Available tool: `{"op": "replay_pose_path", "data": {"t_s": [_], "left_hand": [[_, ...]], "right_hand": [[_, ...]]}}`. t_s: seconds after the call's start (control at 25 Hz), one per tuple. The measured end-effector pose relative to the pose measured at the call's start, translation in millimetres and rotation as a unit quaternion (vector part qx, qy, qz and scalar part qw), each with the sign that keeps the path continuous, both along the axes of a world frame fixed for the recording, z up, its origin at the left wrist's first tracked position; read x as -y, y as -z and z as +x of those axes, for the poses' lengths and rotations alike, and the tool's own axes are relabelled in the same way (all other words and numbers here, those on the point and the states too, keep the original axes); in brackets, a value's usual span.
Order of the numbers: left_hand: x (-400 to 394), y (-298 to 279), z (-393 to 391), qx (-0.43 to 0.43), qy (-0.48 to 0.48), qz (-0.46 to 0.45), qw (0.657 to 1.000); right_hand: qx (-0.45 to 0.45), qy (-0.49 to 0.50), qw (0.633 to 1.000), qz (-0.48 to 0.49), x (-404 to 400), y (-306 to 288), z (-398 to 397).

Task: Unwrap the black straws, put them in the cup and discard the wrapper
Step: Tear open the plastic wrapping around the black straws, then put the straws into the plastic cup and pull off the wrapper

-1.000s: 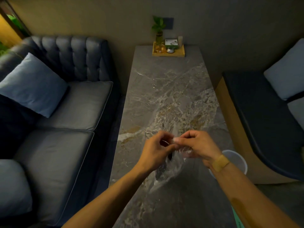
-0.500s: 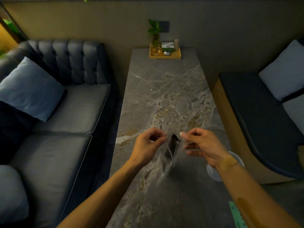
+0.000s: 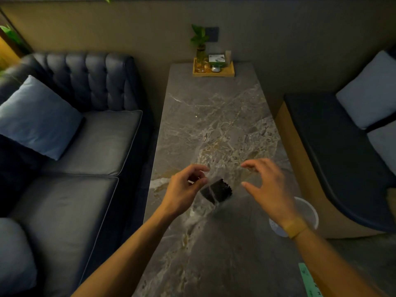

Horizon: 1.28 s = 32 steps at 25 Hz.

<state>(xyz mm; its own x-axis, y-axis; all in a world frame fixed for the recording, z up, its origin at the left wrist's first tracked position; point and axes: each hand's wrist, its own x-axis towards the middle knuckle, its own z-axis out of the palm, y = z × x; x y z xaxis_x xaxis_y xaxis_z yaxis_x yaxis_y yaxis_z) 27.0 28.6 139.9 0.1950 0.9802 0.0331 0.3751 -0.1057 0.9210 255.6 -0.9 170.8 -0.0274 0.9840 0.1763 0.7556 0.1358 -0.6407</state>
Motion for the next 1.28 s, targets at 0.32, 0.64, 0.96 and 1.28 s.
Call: {"op": "replay_pose_path", "data": {"t_s": [0.32,0.64,0.96,1.28], "left_hand": [[-3,1,0,0.006,-0.001,0.003,1.000],[8,19,-2,0.008,-0.020,0.006,1.000],[29,92,-26,-0.215,-0.019,0.031,0.976],[25,114,-54,-0.180,-0.050,-0.028,0.982]], "right_hand": [[0.114,-0.106,0.988,-0.019,-3,5,-21],[0.003,-0.096,0.995,-0.042,-17,5,-30],[-0.097,-0.050,0.992,-0.071,-35,-7,-34],[-0.257,0.016,0.952,-0.166,-45,-15,11]]}}
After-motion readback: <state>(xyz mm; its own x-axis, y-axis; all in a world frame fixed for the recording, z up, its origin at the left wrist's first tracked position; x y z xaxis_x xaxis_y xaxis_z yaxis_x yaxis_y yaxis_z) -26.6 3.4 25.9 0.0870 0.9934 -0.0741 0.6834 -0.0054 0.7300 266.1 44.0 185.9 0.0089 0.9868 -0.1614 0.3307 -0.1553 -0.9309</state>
